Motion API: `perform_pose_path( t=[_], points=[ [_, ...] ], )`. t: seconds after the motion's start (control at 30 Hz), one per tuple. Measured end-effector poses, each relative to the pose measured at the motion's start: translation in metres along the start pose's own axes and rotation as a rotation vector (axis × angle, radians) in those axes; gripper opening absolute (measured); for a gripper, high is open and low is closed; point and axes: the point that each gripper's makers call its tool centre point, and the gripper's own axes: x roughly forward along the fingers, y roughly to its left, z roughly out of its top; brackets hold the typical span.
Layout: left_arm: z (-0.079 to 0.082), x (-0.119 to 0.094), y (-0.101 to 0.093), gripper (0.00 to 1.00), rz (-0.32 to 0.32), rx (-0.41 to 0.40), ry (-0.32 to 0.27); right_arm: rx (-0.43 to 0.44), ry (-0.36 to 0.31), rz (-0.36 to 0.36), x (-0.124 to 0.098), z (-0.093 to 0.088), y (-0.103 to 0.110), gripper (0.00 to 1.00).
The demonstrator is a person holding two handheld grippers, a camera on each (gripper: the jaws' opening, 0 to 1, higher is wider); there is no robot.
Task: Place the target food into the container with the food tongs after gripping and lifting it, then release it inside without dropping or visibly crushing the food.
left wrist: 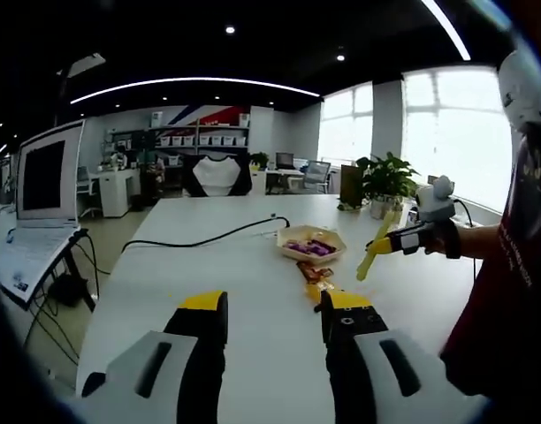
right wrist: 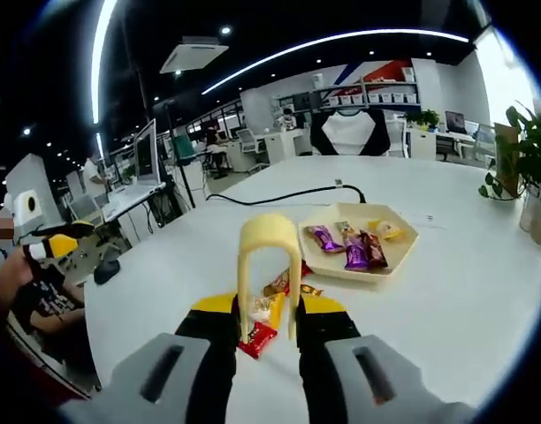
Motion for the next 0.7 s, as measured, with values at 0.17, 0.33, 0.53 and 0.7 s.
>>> perform_pose_path(
  t=[0.17, 0.33, 0.53, 0.7],
  points=[
    [0.0, -0.001, 0.001, 0.45, 0.003, -0.004, -0.003, 0.034, 0.023, -0.046, 0.015, -0.007, -0.003, 0.22],
    [-0.003, -0.002, 0.0, 0.45, 0.002, -0.004, 0.005, 0.07, 0.051, -0.045, 0.025, -0.015, 0.003, 0.22],
    [-0.004, -0.008, 0.004, 0.45, 0.014, 0.014, 0.022, 0.073, 0.045, -0.053, 0.03, -0.022, 0.007, 0.21],
    [-0.004, -0.013, 0.007, 0.45, 0.028, 0.01, 0.018, 0.001, 0.069, -0.06, 0.037, -0.033, 0.009, 0.21]
  ],
)
